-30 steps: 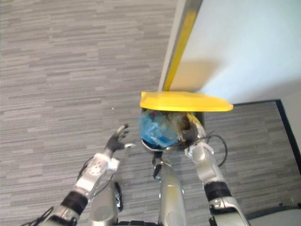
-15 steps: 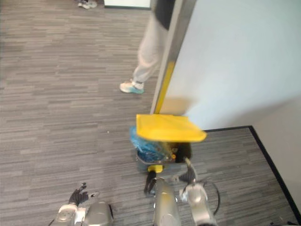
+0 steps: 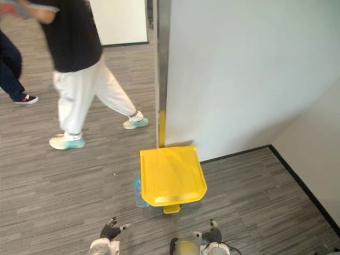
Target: Gather rubbish on tea table into small bin, then transfer packed bag to large trash can.
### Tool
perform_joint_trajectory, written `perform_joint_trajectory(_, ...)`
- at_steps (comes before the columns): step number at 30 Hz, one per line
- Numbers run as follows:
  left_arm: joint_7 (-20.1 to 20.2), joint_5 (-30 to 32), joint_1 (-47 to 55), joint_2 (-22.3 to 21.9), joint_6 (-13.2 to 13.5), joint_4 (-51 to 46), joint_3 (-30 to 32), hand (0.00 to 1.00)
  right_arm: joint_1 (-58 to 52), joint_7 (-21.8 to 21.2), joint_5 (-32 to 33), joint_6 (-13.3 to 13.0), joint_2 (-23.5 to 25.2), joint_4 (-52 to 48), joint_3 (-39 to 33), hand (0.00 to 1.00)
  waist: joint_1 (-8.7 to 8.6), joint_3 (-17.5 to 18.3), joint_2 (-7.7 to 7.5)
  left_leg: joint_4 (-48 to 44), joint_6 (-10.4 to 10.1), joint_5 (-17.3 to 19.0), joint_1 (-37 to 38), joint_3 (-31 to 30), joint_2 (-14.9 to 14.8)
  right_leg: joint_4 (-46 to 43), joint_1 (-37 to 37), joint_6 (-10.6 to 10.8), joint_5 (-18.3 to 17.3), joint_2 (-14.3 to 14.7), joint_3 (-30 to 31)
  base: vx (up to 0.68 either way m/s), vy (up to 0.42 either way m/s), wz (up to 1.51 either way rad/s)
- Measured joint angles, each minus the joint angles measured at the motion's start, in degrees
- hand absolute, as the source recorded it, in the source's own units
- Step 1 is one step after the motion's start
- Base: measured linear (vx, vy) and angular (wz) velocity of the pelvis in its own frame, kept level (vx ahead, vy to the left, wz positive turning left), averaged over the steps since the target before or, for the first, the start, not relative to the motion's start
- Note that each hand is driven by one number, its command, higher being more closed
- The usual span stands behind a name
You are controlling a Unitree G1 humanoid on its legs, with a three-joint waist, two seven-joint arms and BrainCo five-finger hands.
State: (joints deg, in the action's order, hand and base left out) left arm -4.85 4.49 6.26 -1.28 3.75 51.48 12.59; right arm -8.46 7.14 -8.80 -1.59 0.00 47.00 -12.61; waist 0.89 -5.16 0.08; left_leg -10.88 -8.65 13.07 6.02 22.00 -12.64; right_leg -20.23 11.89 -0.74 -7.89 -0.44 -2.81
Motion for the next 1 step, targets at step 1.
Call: perform_joint_trajectory(1,0.0,-0.1,0.2,0.3,-0.3,0.6,0.0,0.0,0.2,0.0,0.1,0.0,0.0,0.7,-0.7,0.0,-0.01,0.3,0.07,0.8,0.3,-0.5,0.1,0.3,0.5,1.1,-0.2,0.3,1.0,-0.5,0.1,-0.03,0.055,-0.04)
